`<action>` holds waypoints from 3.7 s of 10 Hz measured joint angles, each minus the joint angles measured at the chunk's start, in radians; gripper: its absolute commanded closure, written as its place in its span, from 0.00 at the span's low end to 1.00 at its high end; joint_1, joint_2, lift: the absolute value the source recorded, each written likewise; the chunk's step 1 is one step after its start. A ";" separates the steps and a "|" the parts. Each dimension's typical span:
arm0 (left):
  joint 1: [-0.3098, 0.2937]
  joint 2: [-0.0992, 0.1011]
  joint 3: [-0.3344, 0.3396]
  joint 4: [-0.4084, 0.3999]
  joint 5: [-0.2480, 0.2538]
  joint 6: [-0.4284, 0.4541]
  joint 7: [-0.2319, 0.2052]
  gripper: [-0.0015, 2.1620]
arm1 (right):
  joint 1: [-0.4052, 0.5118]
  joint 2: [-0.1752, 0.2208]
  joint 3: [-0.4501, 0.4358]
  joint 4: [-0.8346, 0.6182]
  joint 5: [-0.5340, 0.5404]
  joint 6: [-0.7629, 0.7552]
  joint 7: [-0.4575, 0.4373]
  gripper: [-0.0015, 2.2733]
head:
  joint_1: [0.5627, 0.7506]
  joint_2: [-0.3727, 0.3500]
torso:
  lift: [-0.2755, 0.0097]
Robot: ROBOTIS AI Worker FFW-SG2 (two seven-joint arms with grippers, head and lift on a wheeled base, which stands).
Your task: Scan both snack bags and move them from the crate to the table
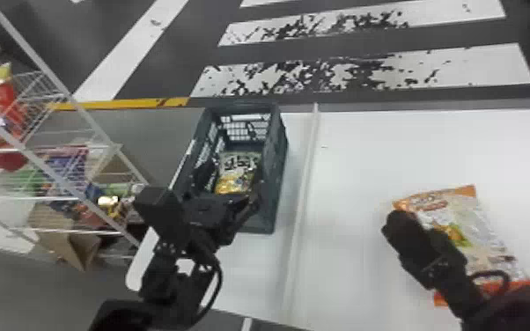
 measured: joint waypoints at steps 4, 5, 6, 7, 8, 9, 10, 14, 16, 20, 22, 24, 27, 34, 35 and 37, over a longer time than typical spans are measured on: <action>-0.003 0.007 -0.002 0.001 0.001 0.003 0.000 0.05 | -0.017 -0.006 -0.027 0.001 0.000 0.029 0.000 0.99 | 0.70 0.88 | 0.66; -0.004 0.007 -0.002 0.002 0.002 0.003 0.000 0.05 | -0.017 -0.011 -0.034 0.001 0.000 0.029 0.001 0.99 | 0.70 0.88 | 0.66; -0.005 0.007 -0.003 0.004 0.002 0.005 0.000 0.05 | -0.017 -0.019 -0.041 0.001 0.000 0.029 0.003 0.99 | 0.70 0.87 | 0.66; -0.006 0.007 -0.003 0.006 0.002 0.006 0.000 0.05 | -0.015 -0.028 -0.047 0.001 0.000 0.029 0.004 0.99 | 0.70 0.85 | 0.66; -0.007 0.007 -0.003 0.008 0.002 0.006 0.000 0.05 | -0.011 -0.036 -0.051 0.001 0.000 0.027 0.006 0.99 | 0.70 0.84 | 0.66; -0.008 0.007 -0.003 0.010 0.002 0.006 0.000 0.05 | -0.006 -0.045 -0.053 0.000 0.000 0.023 0.008 0.99 | 0.70 0.84 | 0.66; -0.010 0.007 -0.004 0.010 0.002 0.007 0.000 0.05 | 0.002 -0.053 -0.056 -0.003 -0.001 0.018 0.010 0.99 | 0.70 0.83 | 0.66; -0.021 0.012 -0.012 0.021 0.002 0.009 0.000 0.05 | 0.023 -0.064 -0.081 -0.013 -0.004 0.008 0.015 0.99 | 0.70 0.81 | 0.66; -0.024 0.017 -0.013 0.022 0.006 0.010 0.000 0.05 | 0.023 -0.067 -0.092 -0.014 -0.003 0.012 0.017 0.99 | 0.70 0.79 | 0.66; -0.025 0.021 -0.014 0.023 0.011 0.010 0.000 0.05 | 0.053 -0.069 -0.099 -0.078 -0.010 0.009 0.017 0.95 | 0.70 0.79 | 0.66; -0.025 0.021 -0.013 0.024 0.011 0.009 0.000 0.05 | 0.120 -0.084 -0.111 -0.226 -0.075 -0.032 0.017 0.62 | 0.70 0.83 | 0.66; -0.025 0.020 -0.011 0.024 0.013 0.009 0.000 0.05 | 0.183 -0.093 -0.192 -0.395 -0.192 -0.064 0.017 0.09 | 0.70 0.81 | 0.66; -0.026 0.022 -0.006 0.024 0.026 0.005 0.002 0.05 | 0.237 -0.100 -0.390 -0.498 -0.293 -0.055 0.021 0.06 | 0.70 0.68 | 0.66; -0.032 0.015 -0.006 0.048 0.038 -0.024 0.000 0.05 | 0.241 -0.098 -0.819 -0.196 -0.464 -0.167 0.148 0.05 | 0.70 0.26 | 0.66; -0.032 0.013 -0.008 0.051 0.038 -0.026 0.000 0.05 | 0.229 -0.104 -0.838 -0.139 -0.467 -0.187 0.169 0.05 | 0.70 0.23 | 0.66; -0.033 0.011 -0.011 0.054 0.038 -0.025 0.000 0.05 | 0.207 -0.111 -0.847 -0.055 -0.473 -0.219 0.210 0.06 | 0.70 0.21 | 0.66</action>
